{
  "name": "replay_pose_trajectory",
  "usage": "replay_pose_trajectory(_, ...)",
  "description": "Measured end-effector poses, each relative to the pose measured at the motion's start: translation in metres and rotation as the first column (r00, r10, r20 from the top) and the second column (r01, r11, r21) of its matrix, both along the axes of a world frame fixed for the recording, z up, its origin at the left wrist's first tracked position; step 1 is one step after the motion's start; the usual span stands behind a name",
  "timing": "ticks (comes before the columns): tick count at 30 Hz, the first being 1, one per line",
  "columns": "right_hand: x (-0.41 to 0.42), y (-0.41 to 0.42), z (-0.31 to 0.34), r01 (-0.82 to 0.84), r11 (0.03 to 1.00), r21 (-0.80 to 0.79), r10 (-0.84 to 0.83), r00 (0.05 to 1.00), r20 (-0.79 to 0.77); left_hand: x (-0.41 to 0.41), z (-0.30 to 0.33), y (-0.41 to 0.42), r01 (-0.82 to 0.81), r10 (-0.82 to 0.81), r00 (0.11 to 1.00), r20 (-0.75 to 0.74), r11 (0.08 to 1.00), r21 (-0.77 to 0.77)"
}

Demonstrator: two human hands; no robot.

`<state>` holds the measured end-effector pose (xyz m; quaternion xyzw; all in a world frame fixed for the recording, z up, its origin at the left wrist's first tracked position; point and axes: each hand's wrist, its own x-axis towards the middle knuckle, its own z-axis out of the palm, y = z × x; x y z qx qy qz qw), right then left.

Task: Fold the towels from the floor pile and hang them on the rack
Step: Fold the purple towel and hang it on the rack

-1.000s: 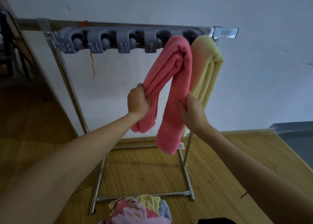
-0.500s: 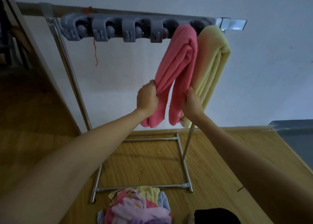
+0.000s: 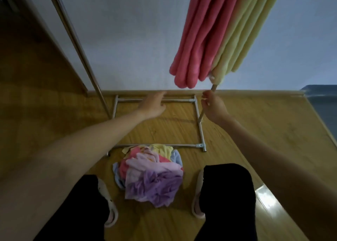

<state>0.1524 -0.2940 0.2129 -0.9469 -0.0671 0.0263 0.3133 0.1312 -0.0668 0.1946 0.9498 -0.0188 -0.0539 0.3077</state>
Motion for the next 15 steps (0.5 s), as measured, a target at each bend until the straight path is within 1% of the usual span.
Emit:
replay_pose_trajectory(3, -0.019, 0.009, -0.052, -0.032, 0.998, -0.049, 0.024, 0.989, -0.147, -0.037, -0.057, 0.026, -0.056, 0.060, 0.981, -0.185, 0.998, 0.028)
replay_pose_trajectory(6, -0.042, 0.023, -0.106, -0.120, 0.987, -0.105, 0.084, 0.953, -0.291, -0.078, -0.109, 0.048, -0.110, 0.126, 0.952, -0.280, 0.991, 0.073)
replay_pose_trajectory(8, -0.061, 0.034, -0.140, -0.191, 0.972, -0.134, 0.127, 0.915, -0.382, -0.104, -0.137, 0.058, -0.106, 0.127, 0.939, -0.320, 0.991, 0.083)
replay_pose_trajectory(12, -0.098, 0.054, -0.211, -0.311, 0.943, -0.119, 0.203, 0.821, -0.533, -0.139, -0.197, 0.074, -0.077, 0.102, 0.901, -0.421, 0.994, 0.076)
replay_pose_trajectory(15, -0.121, 0.067, -0.254, -0.357, 0.924, -0.138, 0.187, 0.736, -0.651, -0.156, -0.243, 0.081, -0.097, 0.110, 0.860, -0.499, 0.994, 0.053)
